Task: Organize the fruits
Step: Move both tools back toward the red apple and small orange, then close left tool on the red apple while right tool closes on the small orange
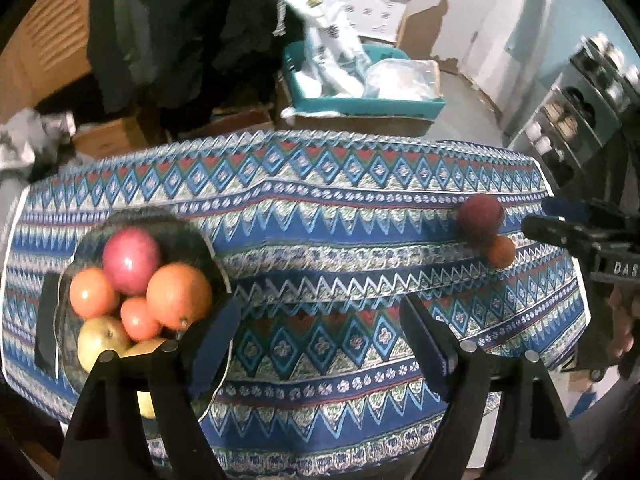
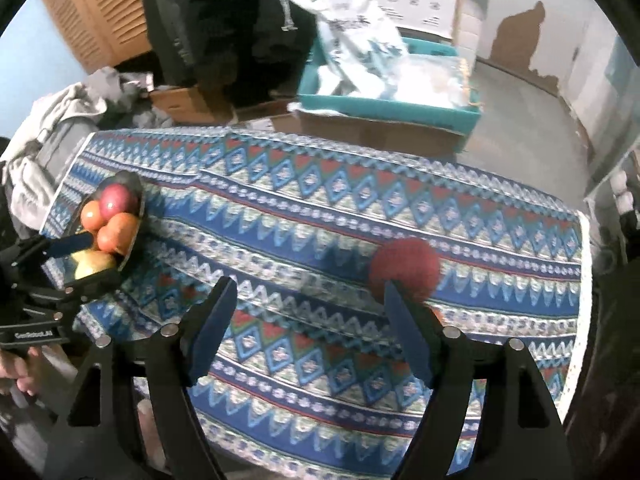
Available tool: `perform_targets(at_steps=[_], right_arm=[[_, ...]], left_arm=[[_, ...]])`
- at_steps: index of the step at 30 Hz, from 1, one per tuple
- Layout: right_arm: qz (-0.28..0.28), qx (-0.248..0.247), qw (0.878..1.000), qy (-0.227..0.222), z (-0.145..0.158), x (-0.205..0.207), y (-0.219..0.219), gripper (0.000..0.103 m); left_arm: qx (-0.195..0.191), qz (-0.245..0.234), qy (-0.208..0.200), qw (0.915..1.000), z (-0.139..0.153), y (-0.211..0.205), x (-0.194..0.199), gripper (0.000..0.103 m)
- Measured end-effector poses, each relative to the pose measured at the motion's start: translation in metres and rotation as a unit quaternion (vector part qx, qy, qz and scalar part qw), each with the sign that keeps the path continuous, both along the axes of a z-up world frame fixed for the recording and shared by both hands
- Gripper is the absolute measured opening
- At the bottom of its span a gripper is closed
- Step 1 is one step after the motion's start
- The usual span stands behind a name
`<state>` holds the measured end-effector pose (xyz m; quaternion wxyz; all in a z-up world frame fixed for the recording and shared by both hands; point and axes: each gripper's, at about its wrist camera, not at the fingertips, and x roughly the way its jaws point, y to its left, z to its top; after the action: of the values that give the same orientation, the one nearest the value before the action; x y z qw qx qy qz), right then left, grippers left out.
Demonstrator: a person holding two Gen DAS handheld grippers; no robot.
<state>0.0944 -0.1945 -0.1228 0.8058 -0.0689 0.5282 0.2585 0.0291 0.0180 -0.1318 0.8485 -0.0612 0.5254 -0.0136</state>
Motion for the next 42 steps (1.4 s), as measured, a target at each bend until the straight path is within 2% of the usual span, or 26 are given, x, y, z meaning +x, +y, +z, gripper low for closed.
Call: perform_targets(at_steps=[4,11,17,23,28,34,38,39,41,42], right_arm=[[-0.024,-0.007,1.000,0.002,-0.006,0.007,-0.024,0.078],[-0.054,-0.021,0.998,0.022,-0.025,0.014,-0.056,0.078],[-0.054,-0.039,0.997,0.032,-0.042,0.017,-0.066,0.079],[-0.053,-0.048,0.996,0.049,-0.066,0.024,-0.072,0.079],[-0.043,-0.054,0.996,0.061,-0.092,0.030,-0.071,0.079],[-0.039,-0.049,0.995,0.075,-0.116,0.036,-0.073,0.079],[-0.038,-0.045,0.995,0.076,-0.125,0.038,-0.074,0.079],[-0.037,-0.043,0.995,0.077,-0.127,0.039,-0.073,0.077],[-0.032,-0.036,0.996,0.080,-0.130,0.039,-0.072,0.068],[-0.029,-0.038,0.995,0.082,-0.132,0.038,-0.073,0.058]], left_arm=[[0.010,-0.023,-0.014,0.9996,0.003,-0.015,0.004,0.083],[0.011,-0.049,-0.011,0.9987,-0.001,-0.033,0.014,0.083],[0.012,-0.071,-0.032,0.9969,0.000,-0.044,0.025,0.083],[0.003,-0.109,-0.033,0.9935,-0.009,-0.056,0.045,0.083],[-0.001,-0.107,-0.005,0.9943,-0.024,-0.065,0.067,0.083],[0.010,-0.105,0.004,0.9944,-0.040,-0.074,0.083,0.083],[-0.002,-0.107,0.018,0.9941,-0.049,-0.081,0.093,0.083],[-0.005,-0.108,0.022,0.9939,-0.052,-0.083,0.095,0.083],[-0.006,-0.110,0.025,0.9936,-0.054,-0.087,0.098,0.083],[-0.006,-0.112,0.027,0.9933,-0.056,-0.090,0.100,0.083]])
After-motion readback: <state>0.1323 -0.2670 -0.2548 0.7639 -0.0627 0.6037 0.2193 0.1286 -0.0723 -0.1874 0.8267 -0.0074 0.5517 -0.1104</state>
